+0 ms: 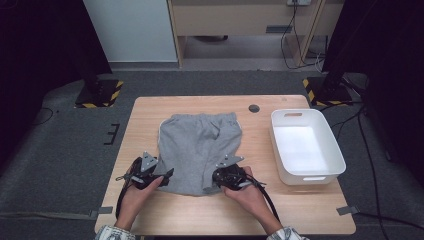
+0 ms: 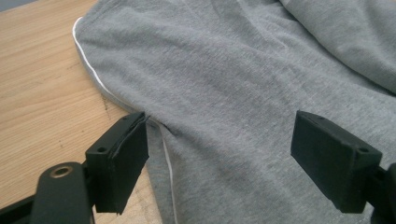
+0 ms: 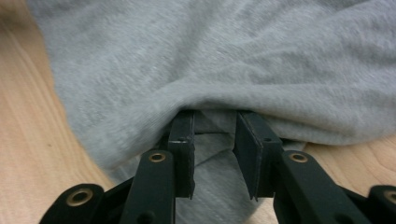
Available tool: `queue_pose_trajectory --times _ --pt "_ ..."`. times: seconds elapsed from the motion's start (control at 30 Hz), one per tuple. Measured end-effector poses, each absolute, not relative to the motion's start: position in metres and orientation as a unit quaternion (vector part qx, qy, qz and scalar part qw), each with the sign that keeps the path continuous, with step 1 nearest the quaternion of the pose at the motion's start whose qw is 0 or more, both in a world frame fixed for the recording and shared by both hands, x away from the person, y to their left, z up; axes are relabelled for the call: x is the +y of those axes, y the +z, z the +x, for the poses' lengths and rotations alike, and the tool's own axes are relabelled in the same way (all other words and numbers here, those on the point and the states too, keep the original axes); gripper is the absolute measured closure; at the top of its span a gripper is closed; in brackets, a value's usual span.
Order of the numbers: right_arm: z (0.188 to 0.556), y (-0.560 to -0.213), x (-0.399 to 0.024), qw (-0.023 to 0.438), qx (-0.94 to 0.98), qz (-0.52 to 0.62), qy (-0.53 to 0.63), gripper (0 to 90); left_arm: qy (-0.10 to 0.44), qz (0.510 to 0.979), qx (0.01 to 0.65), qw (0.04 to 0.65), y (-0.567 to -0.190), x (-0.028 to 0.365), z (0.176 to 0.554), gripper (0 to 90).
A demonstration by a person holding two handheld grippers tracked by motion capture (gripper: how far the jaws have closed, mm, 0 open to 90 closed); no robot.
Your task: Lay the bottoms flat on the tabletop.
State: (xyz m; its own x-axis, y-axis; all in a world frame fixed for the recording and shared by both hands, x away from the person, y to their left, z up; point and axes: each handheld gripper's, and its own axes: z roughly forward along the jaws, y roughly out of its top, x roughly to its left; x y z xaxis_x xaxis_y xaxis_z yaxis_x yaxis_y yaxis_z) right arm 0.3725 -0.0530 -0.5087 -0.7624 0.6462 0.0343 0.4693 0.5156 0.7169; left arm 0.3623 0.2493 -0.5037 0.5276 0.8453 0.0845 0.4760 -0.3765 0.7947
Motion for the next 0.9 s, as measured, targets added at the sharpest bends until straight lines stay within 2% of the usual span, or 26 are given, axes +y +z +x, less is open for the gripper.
queue_pose_trajectory --times 0.43,0.77,0.83,0.9 --pt "0.365 -0.508 -0.050 0.104 0.862 0.315 0.383 61.5 0.250 0.794 0.415 0.368 -0.504 0.249 0.362 18.4" --pt "0.363 -0.517 -0.037 0.095 0.875 0.302 0.366 46.7 0.249 0.796 0.413 0.366 -0.504 0.248 0.362 18.4" --pt "0.363 -0.520 -0.035 0.096 0.878 0.301 0.359 47.7 0.249 0.795 0.413 0.366 -0.504 0.248 0.362 18.4" --pt "0.364 -0.520 -0.034 0.101 0.878 0.301 0.358 52.6 0.249 0.796 0.413 0.364 -0.504 0.248 0.362 18.4"
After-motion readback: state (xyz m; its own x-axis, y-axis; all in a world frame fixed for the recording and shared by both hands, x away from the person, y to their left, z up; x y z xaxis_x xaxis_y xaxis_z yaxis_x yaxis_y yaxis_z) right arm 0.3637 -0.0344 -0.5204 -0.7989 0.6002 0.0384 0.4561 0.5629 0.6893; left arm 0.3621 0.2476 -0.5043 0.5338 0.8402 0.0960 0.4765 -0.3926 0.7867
